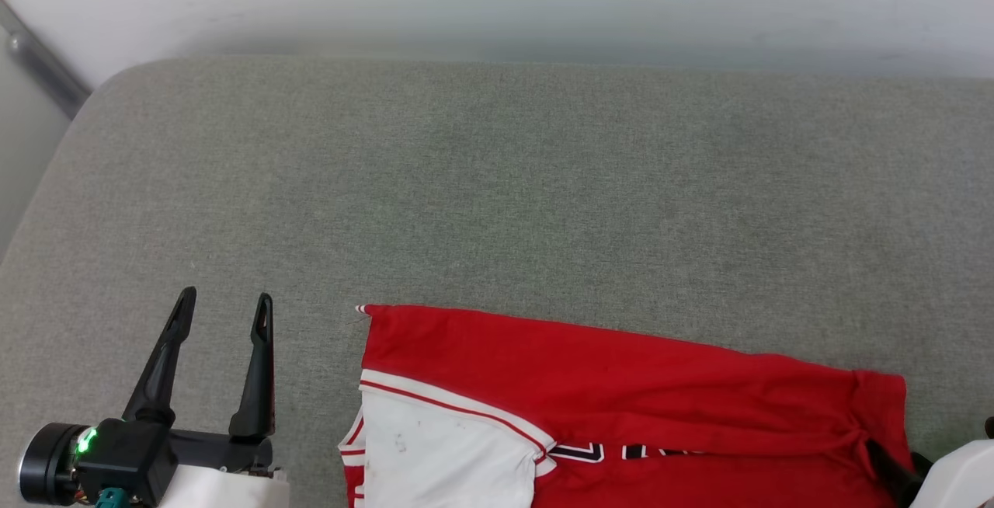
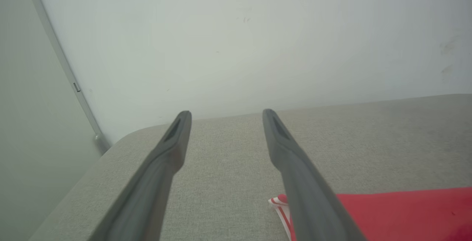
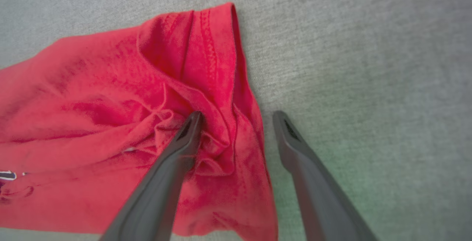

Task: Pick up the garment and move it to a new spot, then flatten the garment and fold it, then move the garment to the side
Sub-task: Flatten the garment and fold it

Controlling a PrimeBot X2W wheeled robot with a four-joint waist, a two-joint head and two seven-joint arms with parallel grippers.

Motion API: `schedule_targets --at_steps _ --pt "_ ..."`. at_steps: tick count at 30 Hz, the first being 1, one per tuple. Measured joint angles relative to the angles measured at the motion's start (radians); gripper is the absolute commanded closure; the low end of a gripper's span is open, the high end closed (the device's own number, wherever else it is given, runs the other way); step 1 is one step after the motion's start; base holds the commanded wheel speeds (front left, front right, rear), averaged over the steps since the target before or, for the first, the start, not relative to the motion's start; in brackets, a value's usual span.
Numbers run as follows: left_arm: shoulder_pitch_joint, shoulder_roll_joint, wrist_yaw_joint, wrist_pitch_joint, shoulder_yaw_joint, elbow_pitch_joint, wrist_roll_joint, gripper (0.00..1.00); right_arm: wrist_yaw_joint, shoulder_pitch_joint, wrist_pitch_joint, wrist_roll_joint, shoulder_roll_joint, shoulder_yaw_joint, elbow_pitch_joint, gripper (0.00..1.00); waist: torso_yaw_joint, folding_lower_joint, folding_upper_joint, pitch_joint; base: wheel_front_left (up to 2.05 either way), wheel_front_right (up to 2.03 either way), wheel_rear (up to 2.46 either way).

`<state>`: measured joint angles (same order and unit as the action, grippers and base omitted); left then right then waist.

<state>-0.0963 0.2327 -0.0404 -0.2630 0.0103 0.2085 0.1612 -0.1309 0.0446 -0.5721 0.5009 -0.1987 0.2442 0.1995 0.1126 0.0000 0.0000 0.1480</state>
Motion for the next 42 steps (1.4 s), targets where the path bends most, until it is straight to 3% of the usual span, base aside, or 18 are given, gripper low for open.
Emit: schedule_targets --at_steps 6,13,14,15,26,36,42 --pt "0.020 -0.042 -0.048 0.000 -0.027 -0.006 -0.029 0.00 0.000 -0.022 0.026 0.009 0.000 -0.011 0.051 0.00 0.019 -0.0001 0.0000 0.026 0.00 0.00 0.00" --pt "0.030 -0.068 -0.074 0.000 -0.042 -0.034 -0.042 0.00 0.012 -0.037 0.049 0.056 -0.014 -0.085 0.056 0.00 0.023 -0.0001 0.0000 0.031 0.00 0.00 0.00" --pt "0.029 -0.072 -0.076 0.000 -0.044 -0.045 -0.039 0.00 0.012 -0.037 0.055 0.058 -0.016 -0.094 0.057 0.57 0.022 -0.0001 0.0000 0.028 0.00 0.00 0.00" --pt "0.028 -0.073 -0.077 0.000 -0.044 -0.055 -0.038 0.00 0.012 -0.038 0.067 0.058 -0.016 -0.102 0.058 0.98 0.020 -0.0001 0.0000 0.025 0.00 0.00 0.00" --pt "0.019 -0.085 -0.088 0.000 -0.052 -0.087 -0.035 0.00 -0.001 -0.049 0.159 0.049 -0.024 -0.096 0.084 1.00 -0.002 0.0001 0.0000 0.001 0.00 0.00 0.00" --pt "0.012 -0.078 -0.089 0.000 -0.029 -0.092 -0.029 0.00 -0.001 -0.061 0.197 -0.010 -0.116 0.040 0.133 1.00 -0.033 0.0001 0.0000 -0.024 0.00 0.00 0.00" --pt "0.005 -0.081 -0.089 0.000 -0.023 -0.096 -0.025 0.00 0.000 -0.052 0.173 -0.004 -0.132 0.040 0.082 1.00 -0.039 0.0001 0.0000 -0.052 0.00 0.00 0.00"
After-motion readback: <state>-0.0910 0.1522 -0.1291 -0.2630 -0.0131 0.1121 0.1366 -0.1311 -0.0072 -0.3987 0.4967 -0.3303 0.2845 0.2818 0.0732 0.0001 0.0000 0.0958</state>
